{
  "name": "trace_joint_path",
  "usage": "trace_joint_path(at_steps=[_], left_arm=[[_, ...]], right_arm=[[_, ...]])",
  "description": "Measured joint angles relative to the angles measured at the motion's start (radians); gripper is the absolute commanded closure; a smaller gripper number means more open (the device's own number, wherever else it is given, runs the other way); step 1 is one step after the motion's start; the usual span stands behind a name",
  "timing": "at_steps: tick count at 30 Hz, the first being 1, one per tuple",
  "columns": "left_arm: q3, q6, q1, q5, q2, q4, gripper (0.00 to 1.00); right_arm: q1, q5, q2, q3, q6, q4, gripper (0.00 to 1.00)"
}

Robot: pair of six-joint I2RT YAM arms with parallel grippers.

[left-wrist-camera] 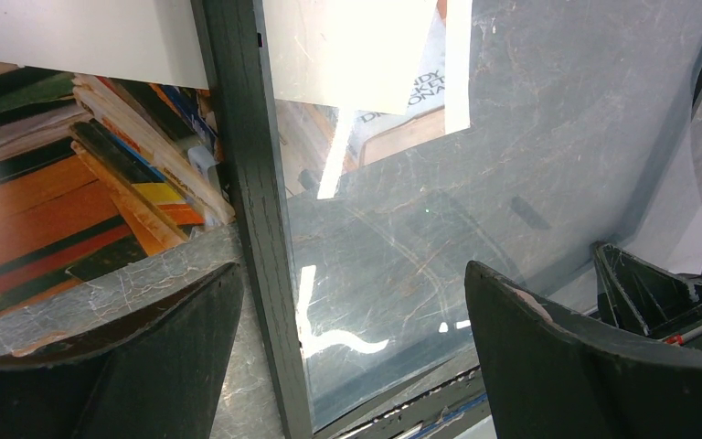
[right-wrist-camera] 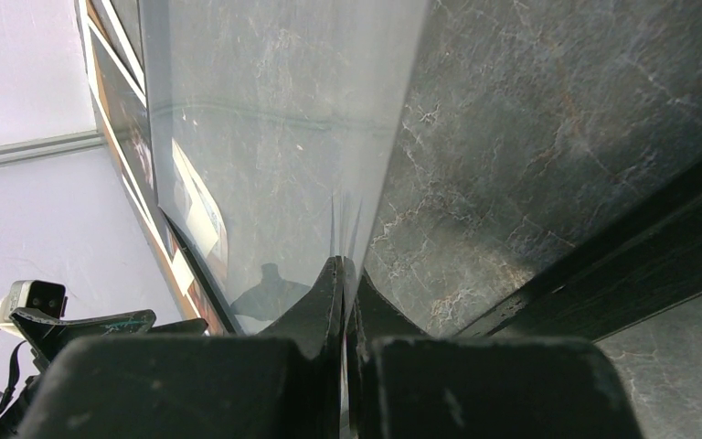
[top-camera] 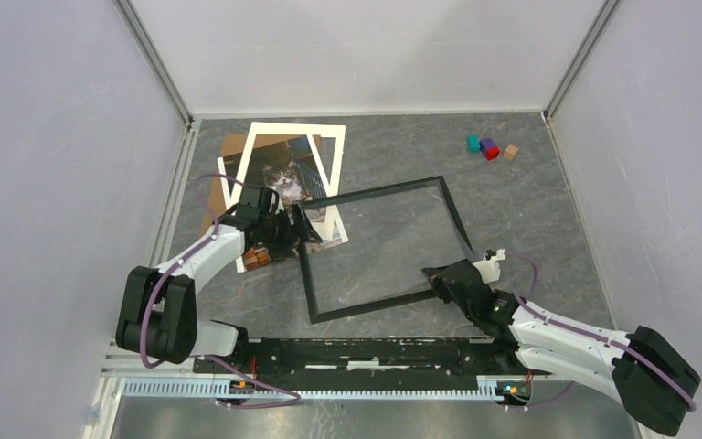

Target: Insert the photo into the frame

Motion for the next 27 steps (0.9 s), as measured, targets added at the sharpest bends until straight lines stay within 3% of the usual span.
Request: trace_joint_path(at_steps=[27], left_arm=[[0.000,0.000,0.000,0.000,0.000,0.000,0.03]], right_arm=[[0.005,0.000,-0.019,-0.006,0.000,-0.003,1.00]])
